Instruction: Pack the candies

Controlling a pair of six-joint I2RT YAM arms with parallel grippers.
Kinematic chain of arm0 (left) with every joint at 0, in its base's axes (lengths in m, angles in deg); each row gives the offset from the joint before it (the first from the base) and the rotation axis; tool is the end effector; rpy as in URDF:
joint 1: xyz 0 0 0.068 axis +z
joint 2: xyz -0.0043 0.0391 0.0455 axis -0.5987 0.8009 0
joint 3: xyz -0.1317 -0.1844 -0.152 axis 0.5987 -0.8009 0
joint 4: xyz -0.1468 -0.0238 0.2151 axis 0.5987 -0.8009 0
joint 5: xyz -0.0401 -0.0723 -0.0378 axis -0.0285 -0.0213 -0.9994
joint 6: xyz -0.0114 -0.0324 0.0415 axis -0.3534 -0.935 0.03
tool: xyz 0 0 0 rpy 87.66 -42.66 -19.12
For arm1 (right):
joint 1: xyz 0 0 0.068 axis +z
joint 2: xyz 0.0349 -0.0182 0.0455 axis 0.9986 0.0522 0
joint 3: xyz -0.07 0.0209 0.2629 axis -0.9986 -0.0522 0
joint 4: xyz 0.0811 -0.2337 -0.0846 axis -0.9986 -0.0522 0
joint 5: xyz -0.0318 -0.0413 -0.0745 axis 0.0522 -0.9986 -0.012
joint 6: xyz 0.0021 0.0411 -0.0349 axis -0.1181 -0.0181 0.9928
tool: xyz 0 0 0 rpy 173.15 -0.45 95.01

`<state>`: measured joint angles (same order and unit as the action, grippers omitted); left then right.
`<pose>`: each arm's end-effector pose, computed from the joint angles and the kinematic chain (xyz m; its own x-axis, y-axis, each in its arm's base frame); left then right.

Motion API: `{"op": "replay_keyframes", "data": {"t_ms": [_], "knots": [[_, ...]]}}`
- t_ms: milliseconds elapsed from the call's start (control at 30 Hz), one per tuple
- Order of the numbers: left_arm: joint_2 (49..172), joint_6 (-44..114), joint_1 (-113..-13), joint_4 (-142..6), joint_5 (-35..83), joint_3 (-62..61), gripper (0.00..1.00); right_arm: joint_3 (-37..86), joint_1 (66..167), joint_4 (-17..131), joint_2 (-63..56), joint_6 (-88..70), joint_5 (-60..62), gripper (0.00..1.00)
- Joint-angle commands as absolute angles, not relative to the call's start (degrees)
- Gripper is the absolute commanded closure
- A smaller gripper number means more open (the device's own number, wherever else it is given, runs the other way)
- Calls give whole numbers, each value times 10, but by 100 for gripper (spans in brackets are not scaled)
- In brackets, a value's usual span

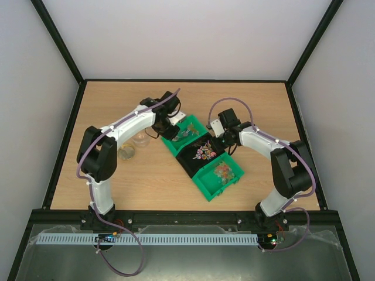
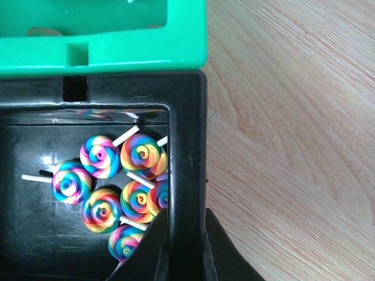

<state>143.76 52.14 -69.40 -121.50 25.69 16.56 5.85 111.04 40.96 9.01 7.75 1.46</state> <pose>0.3273 -0.2145 0.2355 -0.7323 0.5903 -0.3397 0.6472 0.7584 -0.0773 0.3043 0.1413 0.1923 -0.6358 -0.4676 -0.6141 -0.5992 0.8005 0.0108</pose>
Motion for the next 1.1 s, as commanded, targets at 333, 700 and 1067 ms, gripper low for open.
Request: {"op": "replay_keyframes", "data": {"t_ms": [333,700,1067], "knots": [[1498,496,-696,-1136,288,126,98,39,1118,391,60,147,56,99],[1427,573,-685,-833,231,-66,98,41,1119,384,63,180,67,99],[1372,593,-674,-677,171,-162,98,52,1115,378,80,115,12,99]]}}
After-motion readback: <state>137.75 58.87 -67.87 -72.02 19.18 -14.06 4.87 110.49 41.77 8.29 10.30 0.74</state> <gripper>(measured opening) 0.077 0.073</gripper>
